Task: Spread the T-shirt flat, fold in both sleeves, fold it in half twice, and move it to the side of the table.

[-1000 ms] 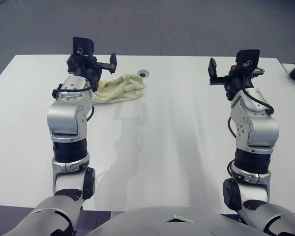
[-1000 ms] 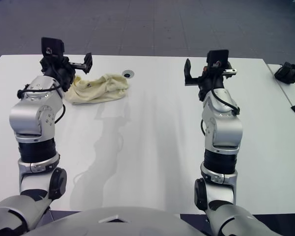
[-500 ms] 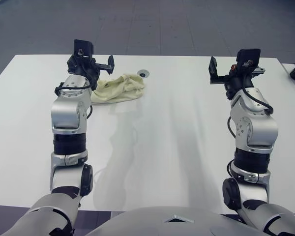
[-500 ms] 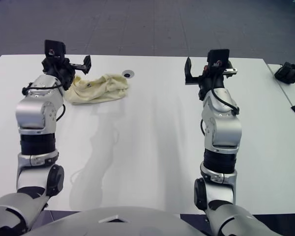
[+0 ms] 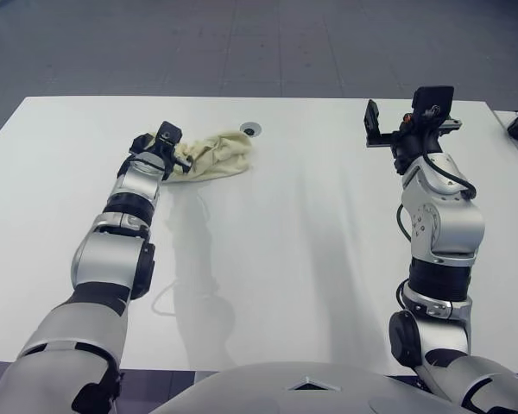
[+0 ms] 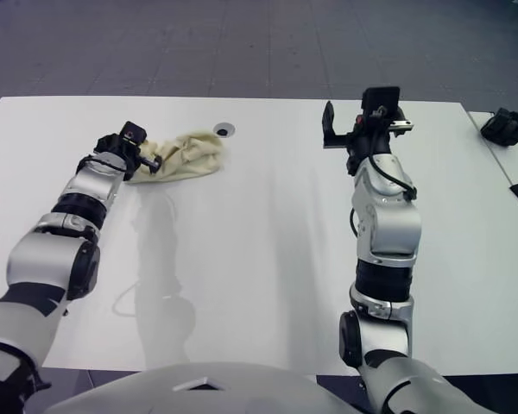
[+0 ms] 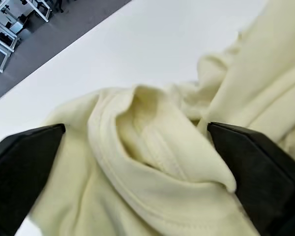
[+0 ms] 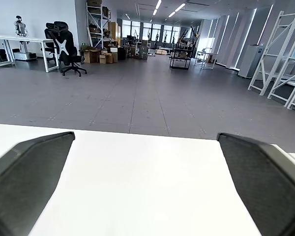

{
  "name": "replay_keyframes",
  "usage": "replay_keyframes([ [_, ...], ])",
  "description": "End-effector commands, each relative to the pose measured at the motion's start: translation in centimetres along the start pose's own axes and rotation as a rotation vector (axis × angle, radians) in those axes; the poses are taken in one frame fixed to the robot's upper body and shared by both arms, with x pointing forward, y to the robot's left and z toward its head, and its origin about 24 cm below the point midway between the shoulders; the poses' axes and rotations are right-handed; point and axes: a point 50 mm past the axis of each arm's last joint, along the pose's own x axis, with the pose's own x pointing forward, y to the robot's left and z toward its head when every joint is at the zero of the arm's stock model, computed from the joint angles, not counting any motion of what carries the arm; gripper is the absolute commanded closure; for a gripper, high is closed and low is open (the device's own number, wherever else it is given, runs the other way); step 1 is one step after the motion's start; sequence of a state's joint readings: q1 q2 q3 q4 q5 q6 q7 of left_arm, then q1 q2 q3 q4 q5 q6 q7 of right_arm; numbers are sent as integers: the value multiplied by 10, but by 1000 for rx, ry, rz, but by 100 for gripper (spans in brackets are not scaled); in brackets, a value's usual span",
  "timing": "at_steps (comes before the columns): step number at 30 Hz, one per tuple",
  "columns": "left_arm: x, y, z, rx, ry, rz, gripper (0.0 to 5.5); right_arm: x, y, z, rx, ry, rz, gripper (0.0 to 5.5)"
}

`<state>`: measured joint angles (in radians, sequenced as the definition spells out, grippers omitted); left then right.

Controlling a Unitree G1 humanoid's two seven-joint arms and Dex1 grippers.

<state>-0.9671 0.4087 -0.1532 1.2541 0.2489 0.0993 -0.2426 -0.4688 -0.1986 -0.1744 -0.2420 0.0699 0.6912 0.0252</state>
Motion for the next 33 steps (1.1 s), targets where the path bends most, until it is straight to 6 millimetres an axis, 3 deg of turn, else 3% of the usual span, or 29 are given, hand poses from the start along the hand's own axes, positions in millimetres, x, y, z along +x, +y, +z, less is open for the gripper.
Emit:
replay_keyframes([
  [1,0,-18,-15,84,60,-185,10,1,0,3,7,-10,3,13],
  [5,-2,-54,-29,75,73,-439,10,-2,-1,1,4,-4,-5,13],
  [8,-10,-80,-29,17,19,-575,10,-5,-3,-2,0,4,-10,13],
  [13,-54,-123,-19,-56,-74,-689,10,-11,-5,-7,-30,26,2,13],
  [17,-81,-139,-17,-84,-79,-731,10,-12,-5,-7,-58,30,41,13],
  [22,-101,-135,0,-180,-104,-712,10,-19,12,-5,-115,45,261,13],
  [29,-115,-99,42,-381,-233,-602,10,-64,39,-2,-298,87,813,13],
  [33,-124,-77,60,-439,-303,-567,10,-79,49,-10,-424,130,1016,13],
])
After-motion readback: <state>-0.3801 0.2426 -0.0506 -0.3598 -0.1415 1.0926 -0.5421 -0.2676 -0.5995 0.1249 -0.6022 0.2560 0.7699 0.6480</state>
